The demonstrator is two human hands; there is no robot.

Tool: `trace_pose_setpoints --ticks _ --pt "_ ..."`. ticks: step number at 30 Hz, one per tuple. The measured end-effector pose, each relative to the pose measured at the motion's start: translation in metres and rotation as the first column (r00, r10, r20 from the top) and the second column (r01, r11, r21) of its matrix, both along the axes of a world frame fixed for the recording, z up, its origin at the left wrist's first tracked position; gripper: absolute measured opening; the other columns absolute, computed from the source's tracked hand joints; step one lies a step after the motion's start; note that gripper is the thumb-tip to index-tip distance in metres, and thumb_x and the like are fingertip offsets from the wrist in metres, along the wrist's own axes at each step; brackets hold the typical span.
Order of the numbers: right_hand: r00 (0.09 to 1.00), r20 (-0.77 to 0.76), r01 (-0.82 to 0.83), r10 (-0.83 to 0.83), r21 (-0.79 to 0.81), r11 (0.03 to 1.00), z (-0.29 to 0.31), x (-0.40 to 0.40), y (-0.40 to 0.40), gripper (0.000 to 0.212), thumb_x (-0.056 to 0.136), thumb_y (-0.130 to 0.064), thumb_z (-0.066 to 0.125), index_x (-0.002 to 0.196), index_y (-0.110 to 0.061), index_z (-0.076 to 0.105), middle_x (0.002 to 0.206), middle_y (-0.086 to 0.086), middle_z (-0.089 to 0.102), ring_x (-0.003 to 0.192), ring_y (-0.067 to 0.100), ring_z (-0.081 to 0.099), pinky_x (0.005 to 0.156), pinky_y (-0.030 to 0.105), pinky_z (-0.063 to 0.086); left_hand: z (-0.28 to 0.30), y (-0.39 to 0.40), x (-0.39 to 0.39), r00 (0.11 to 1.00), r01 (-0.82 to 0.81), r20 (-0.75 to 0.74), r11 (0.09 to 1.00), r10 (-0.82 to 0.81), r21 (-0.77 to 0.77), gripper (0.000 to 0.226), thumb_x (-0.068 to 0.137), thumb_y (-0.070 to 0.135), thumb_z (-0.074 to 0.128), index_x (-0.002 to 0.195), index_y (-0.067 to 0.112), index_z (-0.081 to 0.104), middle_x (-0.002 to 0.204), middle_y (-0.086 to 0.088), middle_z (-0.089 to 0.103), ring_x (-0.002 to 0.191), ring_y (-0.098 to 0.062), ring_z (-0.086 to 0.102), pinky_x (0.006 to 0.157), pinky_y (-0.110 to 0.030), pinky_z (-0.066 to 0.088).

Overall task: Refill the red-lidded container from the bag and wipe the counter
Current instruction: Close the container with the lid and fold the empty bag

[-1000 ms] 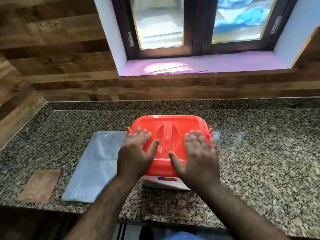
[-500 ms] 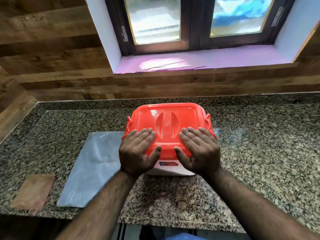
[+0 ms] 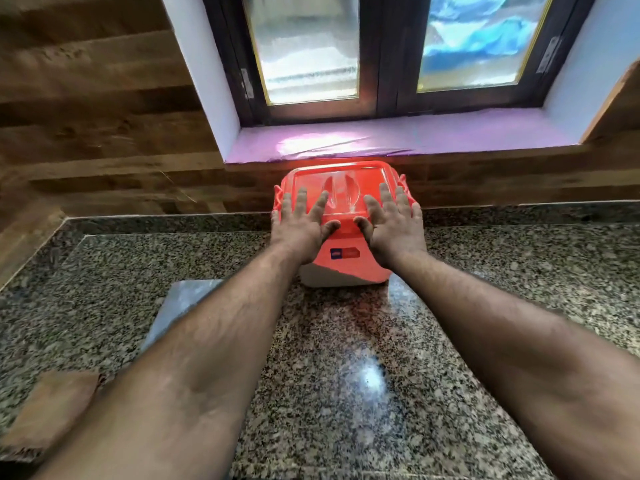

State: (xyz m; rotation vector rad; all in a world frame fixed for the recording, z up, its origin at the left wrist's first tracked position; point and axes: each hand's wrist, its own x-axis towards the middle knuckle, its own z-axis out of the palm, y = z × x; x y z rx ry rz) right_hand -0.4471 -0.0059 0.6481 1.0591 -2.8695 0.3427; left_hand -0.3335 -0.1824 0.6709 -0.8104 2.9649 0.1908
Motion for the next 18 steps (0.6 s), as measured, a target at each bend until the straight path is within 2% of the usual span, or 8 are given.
trace_pose_setpoints --ticks 5,7,9,11,14,16,18 --pt "1.000 0.023 0.006 -0.008 0.067 0.998 -0.010 0.009 0.009 0.077 0.106 -0.071 0.010 0.171 -0.034 -0.008 0.177 0.002 -0.030 0.163 0.030 -0.028 0.132 0.063 -0.003 -0.001 -0.001 0.014 0.998 0.047 0.032 0.995 -0.051 0.088 0.073 0.109 0.067 0.024 0.164 0.050 -0.020 0.172 0.000 -0.038 0.157 -0.034 -0.037 0.129 -0.064 -0.012" --pt "0.999 0.038 0.006 -0.009 0.082 0.997 -0.017 0.021 0.016 0.087 0.103 -0.076 0.013 0.165 -0.033 -0.030 0.168 0.004 -0.048 0.158 0.032 -0.039 0.131 0.066 -0.006 -0.010 0.001 0.029 0.996 0.072 0.042 0.990 -0.078 0.124 0.080 0.111 0.060 0.031 0.159 0.049 -0.032 0.163 0.004 -0.053 0.148 -0.034 -0.050 0.126 -0.067 -0.017" --pt "0.998 0.056 0.006 -0.012 0.098 0.995 -0.027 0.040 0.022 0.101 0.099 -0.082 0.017 0.159 -0.027 -0.042 0.161 0.008 -0.056 0.154 0.036 -0.043 0.129 0.068 -0.011 -0.021 0.003 0.046 0.993 0.086 0.064 0.988 -0.095 0.131 0.092 0.112 0.053 0.039 0.152 0.045 -0.044 0.152 0.004 -0.064 0.143 -0.036 -0.055 0.120 -0.068 -0.018" --pt "0.997 0.069 -0.021 0.016 0.068 0.997 -0.042 0.063 0.029 0.108 0.097 -0.084 0.021 0.158 -0.022 -0.042 0.162 0.011 -0.055 0.154 0.036 -0.044 0.127 0.068 -0.014 -0.036 0.003 0.066 0.989 0.113 0.086 0.988 -0.122 0.103 0.097 0.112 0.052 0.041 0.149 0.042 -0.049 0.151 0.003 -0.066 0.147 -0.033 -0.051 0.121 -0.066 -0.018" --pt "0.983 0.125 -0.152 0.137 0.127 0.980 -0.077 0.103 0.032 0.100 0.099 -0.081 0.014 0.159 -0.021 -0.040 0.165 0.007 -0.051 0.155 0.030 -0.044 0.127 0.068 -0.017 -0.062 0.000 0.111 0.984 0.149 0.087 0.985 -0.156 0.081 0.087 0.112 0.055 0.036 0.160 0.041 -0.035 0.167 0.003 -0.045 0.161 -0.023 -0.027 0.129 -0.058 -0.014" --pt "0.957 0.216 -0.239 0.193 0.213 0.948 -0.103 0.131 0.025 0.093 0.103 -0.077 0.011 0.163 -0.021 -0.034 0.169 0.006 -0.045 0.156 0.029 -0.041 0.128 0.066 -0.017 -0.087 -0.003 0.150 0.986 0.123 0.106 0.989 -0.131 0.079 0.078 0.112 0.055 0.028 0.165 0.037 -0.026 0.172 0.005 -0.034 0.164 -0.020 -0.019 0.130 -0.059 -0.010" --pt "0.913 0.344 -0.314 0.217 0.257 0.914 -0.120 0.162 0.010 0.090 0.106 -0.072 0.019 0.170 -0.020 -0.020 0.175 0.006 -0.032 0.161 0.031 -0.031 0.129 0.063 -0.015 -0.110 -0.007 0.192 0.987 0.051 0.148 0.994 -0.066 0.100 0.073 0.113 0.052 0.025 0.167 0.035 -0.021 0.176 0.006 -0.025 0.166 -0.019 -0.012 0.131 -0.062 -0.002"
